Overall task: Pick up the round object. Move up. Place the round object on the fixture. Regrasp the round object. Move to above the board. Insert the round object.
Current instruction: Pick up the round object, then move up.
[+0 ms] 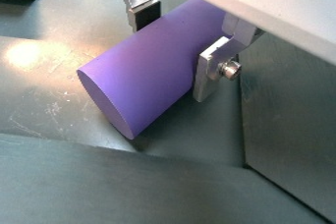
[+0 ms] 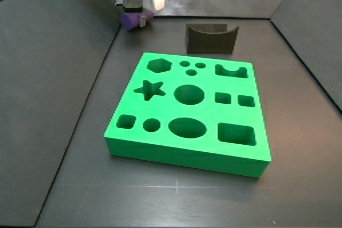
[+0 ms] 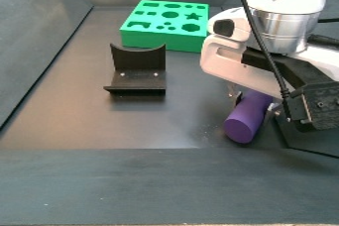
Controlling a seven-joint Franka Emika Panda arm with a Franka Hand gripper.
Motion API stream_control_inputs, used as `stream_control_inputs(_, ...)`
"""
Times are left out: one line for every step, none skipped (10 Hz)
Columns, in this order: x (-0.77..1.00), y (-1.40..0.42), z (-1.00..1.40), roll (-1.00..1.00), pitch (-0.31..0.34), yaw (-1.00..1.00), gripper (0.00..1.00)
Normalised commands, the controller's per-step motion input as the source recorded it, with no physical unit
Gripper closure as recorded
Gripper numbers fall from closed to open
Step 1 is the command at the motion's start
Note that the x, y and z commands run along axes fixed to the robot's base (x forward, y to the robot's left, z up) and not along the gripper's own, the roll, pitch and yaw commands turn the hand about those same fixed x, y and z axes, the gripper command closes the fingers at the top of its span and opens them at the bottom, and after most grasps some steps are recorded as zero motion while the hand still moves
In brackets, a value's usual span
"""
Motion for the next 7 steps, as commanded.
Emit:
stream_control_inputs(0.00,0.00,0.00,0.00,0.000,0.00,1.00)
stream_control_inputs(0.00,0.00,0.00,0.00,0.000,0.00,1.00)
stream_control_inputs(0.00,0.00,0.00,0.00,0.000,0.00,1.00)
stream_control_inputs(0.00,0.00,0.83,0.00,0.000,0.00,1.00)
stream_control_inputs(0.01,0.00,0.80,0.01,0.006,-0.01,1.00)
stream_control_inputs(-0.01,0.00,0.68,0.02,0.034,-0.02,1.00)
stream_control_inputs(-0.02,0.00,0.57,0.04,0.049,-0.03,1.00)
